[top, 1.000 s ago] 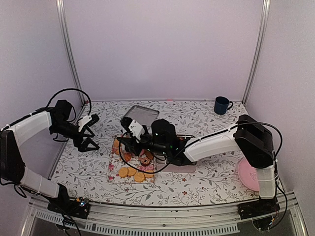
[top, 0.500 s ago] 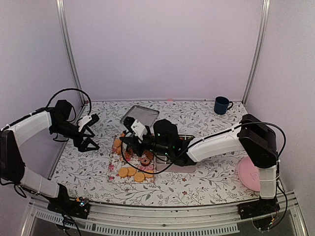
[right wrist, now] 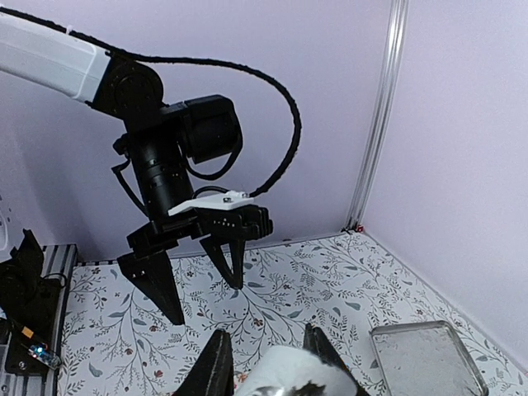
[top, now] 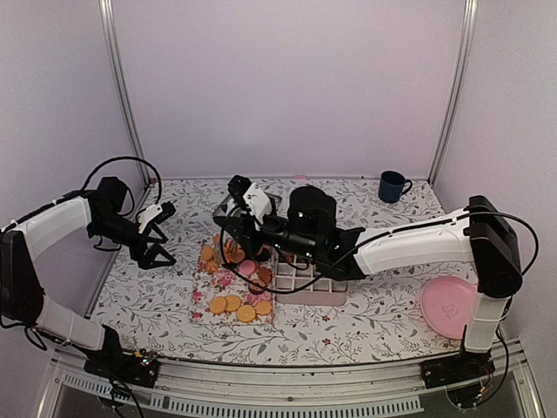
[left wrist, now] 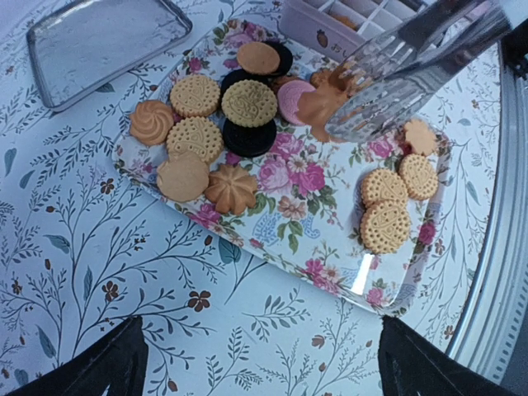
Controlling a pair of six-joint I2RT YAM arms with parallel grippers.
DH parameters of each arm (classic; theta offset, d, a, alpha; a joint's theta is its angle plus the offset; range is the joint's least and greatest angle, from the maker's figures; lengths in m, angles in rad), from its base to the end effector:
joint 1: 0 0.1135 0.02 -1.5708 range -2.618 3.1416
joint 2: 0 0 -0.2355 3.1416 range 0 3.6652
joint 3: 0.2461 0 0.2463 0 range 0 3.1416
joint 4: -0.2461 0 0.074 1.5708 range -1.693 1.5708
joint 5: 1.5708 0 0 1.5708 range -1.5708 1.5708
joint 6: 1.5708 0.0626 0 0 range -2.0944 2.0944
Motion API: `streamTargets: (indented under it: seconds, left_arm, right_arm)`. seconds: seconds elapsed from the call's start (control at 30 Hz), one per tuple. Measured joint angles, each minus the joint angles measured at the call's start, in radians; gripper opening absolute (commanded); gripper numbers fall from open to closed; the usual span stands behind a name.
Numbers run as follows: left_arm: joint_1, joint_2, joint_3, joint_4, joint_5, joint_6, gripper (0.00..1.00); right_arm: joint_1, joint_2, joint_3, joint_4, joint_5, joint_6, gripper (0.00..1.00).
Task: Pack the cookies
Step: Place the fake cookies in the empty pocket of the box.
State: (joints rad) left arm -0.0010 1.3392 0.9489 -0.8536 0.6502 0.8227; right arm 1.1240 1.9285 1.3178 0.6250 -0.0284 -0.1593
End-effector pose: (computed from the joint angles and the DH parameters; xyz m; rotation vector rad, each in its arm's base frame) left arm 0.2494 -0.0381 0.1900 1.1386 2.2561 -0.6135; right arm 0.2011 0.4238 0.2482 -0.9822 1.2759 0.7778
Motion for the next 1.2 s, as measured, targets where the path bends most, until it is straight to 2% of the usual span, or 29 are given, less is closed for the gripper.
streamTargets:
  seconds: [0.53, 0.9, 1.2]
  left_arm:
    - [0.001, 0.000, 0.000, -0.005, 0.011, 0.000, 0.98]
    - [0.001, 0.000, 0.000, -0.006, 0.015, 0.000, 0.98]
    - [0.001, 0.004, 0.000, -0.006, 0.015, 0.000, 0.98]
  right_arm:
    - [-0.013, -0.420, -0.405, -0.052, 0.150, -0.018, 0.07]
    - [-0.015, -0.440, -0.431, -0.082, 0.171, 0.002, 0.08]
    - [-0.042, -0.441, -0.459, -0.087, 0.177, 0.005, 0.12]
